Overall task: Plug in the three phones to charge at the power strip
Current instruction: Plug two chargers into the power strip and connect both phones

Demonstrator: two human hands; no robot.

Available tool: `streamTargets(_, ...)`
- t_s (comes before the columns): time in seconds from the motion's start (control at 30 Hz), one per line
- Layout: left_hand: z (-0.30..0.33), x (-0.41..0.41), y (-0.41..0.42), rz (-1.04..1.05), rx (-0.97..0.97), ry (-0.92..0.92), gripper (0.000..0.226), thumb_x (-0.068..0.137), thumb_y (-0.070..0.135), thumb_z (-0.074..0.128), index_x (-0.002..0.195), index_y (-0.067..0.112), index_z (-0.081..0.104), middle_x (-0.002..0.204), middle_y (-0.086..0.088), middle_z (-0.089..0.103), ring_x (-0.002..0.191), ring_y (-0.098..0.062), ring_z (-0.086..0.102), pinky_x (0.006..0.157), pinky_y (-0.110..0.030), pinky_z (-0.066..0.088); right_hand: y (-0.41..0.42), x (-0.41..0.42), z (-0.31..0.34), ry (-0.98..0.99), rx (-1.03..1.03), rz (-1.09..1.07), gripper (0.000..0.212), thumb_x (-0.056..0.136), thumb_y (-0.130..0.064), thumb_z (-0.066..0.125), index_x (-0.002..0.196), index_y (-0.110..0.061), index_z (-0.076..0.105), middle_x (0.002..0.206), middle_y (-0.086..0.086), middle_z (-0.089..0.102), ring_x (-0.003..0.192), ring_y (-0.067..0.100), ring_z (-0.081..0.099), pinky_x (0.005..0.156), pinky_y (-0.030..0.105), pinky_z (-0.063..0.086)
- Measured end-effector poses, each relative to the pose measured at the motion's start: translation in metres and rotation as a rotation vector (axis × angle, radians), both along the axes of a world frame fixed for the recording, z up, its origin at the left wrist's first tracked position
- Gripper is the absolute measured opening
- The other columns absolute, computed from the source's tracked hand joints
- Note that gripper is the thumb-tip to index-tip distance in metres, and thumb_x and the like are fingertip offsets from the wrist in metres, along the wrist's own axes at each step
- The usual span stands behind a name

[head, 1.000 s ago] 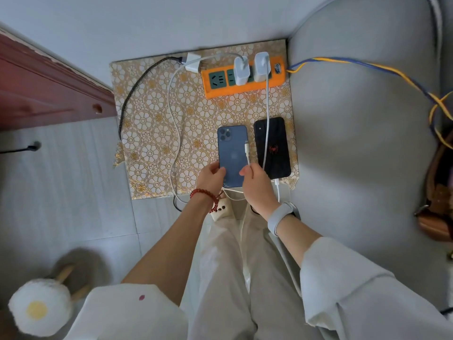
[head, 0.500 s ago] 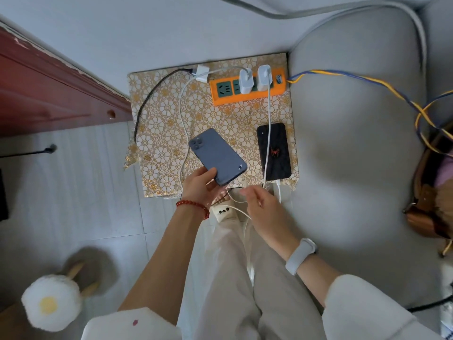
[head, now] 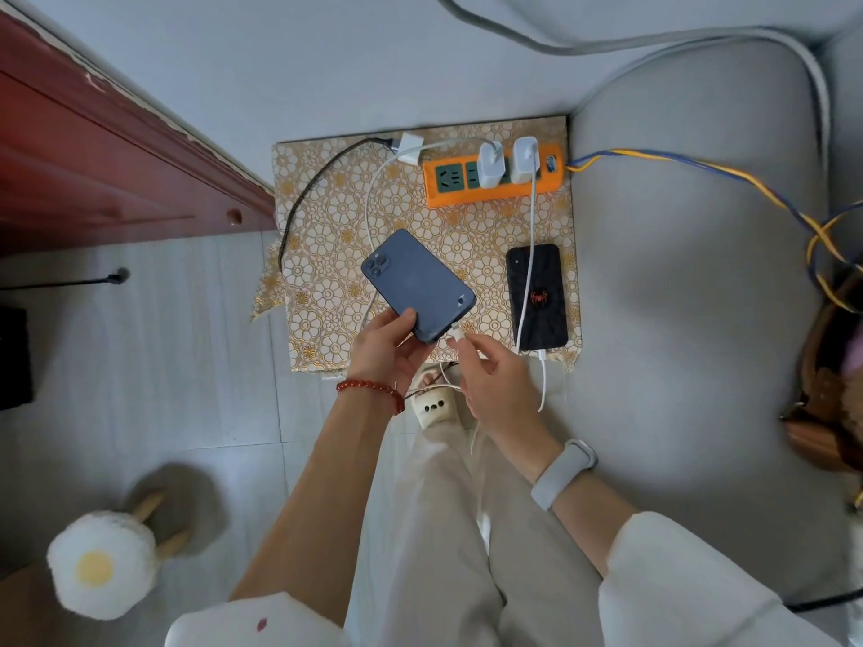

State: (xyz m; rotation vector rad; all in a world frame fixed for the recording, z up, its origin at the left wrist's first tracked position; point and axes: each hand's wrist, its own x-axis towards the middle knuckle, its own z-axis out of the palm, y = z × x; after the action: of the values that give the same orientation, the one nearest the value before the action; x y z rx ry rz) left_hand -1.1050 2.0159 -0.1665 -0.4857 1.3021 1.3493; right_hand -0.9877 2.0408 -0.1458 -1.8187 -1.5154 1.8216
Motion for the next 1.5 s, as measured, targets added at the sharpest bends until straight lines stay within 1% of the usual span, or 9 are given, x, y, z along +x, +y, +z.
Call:
streamTargets(0.2, -0.001, -0.003, -0.001, -0.050, -0.014, 0.054, 0.012, 0.090, 0.000, 0.046, 0.095, 0.007, 0.054, 0.090, -0.010, 0.064, 0.063, -0.014, 0.070, 0.062, -0.024, 0.059, 0.005, 0.000, 0.003, -0.098, 0.047, 0.103, 0.024, 0.088, -0.026, 0.049, 0.081, -0.014, 0.069, 0.067, 0.005, 0.061, 0.066, 0.017, 0.053, 0.057, 0.016, 0.036)
streamTargets(0.4, -0.006, -0.012, -0.004, -0.221, -0.096, 0.185, 0.023, 0.087, -0.001, 0.051, 0.108, 0.005, 0.048, 0.089, -0.012, 0.066, 0.079, -0.025, 0.067, 0.072, -0.032, 0.058, 0.010, -0.002, -0.005, -0.116, 0.043, 0.205, 0.030, 0.090, -0.021, 0.046, 0.080, -0.008, 0.072, 0.085, 0.005, 0.072, 0.084, 0.019, 0.060, 0.074, 0.029, 0.042)
streamTargets(0.63, -0.015, -0.013, 0.000, -0.285, -0.116, 0.187, 0.017, 0.086, -0.003, 0.052, 0.091, 0.013, 0.052, 0.086, -0.013, 0.066, 0.065, -0.018, 0.070, 0.063, -0.030, 0.060, 0.012, -0.001, -0.021, -0.183, 0.062, 0.267, 0.032, 0.089, -0.021, 0.044, 0.071, -0.006, 0.067, 0.077, 0.005, 0.071, 0.075, 0.023, 0.059, 0.069, 0.033, 0.042)
streamTargets(0.8, -0.030, -0.008, 0.008, -0.447, -0.173, 0.256, 0.020, 0.086, -0.004, 0.049, 0.102, 0.007, 0.045, 0.077, -0.009, 0.062, 0.068, -0.019, 0.064, 0.053, -0.021, 0.057, 0.032, 0.017, -0.030, -0.298, -0.015, 0.431, 0.038, 0.089, -0.028, 0.043, 0.060, -0.009, 0.058, 0.055, 0.005, 0.056, 0.064, 0.028, 0.056, 0.068, 0.034, 0.045)
streamTargets(0.93, -0.056, 0.004, 0.019, -0.585, -0.278, 0.352, 0.022, 0.084, -0.003, 0.050, 0.104, 0.006, 0.047, 0.074, -0.008, 0.062, 0.078, -0.029, 0.062, 0.076, -0.041, 0.055, 0.069, 0.033, -0.039, -0.380, 0.179, 0.126, 0.020, 0.090, -0.022, 0.047, 0.102, -0.006, 0.052, 0.100, 0.011, 0.062, 0.090, 0.027, 0.057, 0.072, 0.030, 0.041)
streamTargets(1.03, -0.071, 0.015, 0.030, -0.653, -0.312, 0.406, 0.022, 0.084, 0.000, 0.048, 0.105, 0.006, 0.046, 0.072, -0.005, 0.060, 0.068, -0.020, 0.057, 0.065, -0.033, 0.051, 0.087, 0.032, -0.051, -0.213, 0.090, 0.105, 0.038, 0.092, -0.016, 0.046, 0.128, -0.008, 0.036, 0.122, 0.012, 0.054, 0.109, 0.027, 0.054, 0.083, 0.031, 0.043)
streamTargets(1.27, -0.088, 0.038, 0.039, -0.812, -0.391, 0.549, 0.027, 0.085, 0.006, 0.049, 0.112, 0.005, 0.045, 0.097, -0.017, 0.061, 0.085, -0.032, 0.058, 0.070, -0.032, 0.044, 0.088, 0.044, -0.063, -0.238, 0.084, 0.152, 0.027, 0.096, -0.013, 0.033, 0.118, -0.007, 0.048, 0.085, 0.008, 0.055, 0.084, 0.031, 0.061, 0.062, 0.016, 0.046)
streamTargets(1.37, -0.085, 0.042, 0.041, -0.967, -0.433, 0.684, 0.028, 0.087, 0.009, 0.049, 0.115, 0.006, 0.046, 0.104, -0.017, 0.062, 0.096, -0.036, 0.058, 0.072, -0.030, 0.039, 0.090, 0.056, -0.064, -0.298, 0.167, 0.163, 0.026, 0.095, -0.013, 0.033, 0.113, -0.007, 0.051, 0.087, 0.004, 0.052, 0.092, 0.038, 0.061, 0.080, 0.041, 0.050)
streamTargets(1.5, -0.089, 0.038, 0.048, -1.125, -0.446, 0.766, 0.028, 0.086, 0.007, 0.049, 0.114, 0.003, 0.047, 0.113, -0.020, 0.061, 0.102, -0.037, 0.057, 0.079, -0.036, 0.044, 0.096, 0.055, -0.062, -0.332, 0.182, 0.227, 0.028, 0.095, -0.013, 0.031, 0.114, -0.007, 0.051, 0.084, 0.006, 0.052, 0.090, 0.039, 0.060, 0.082, 0.048, 0.051)
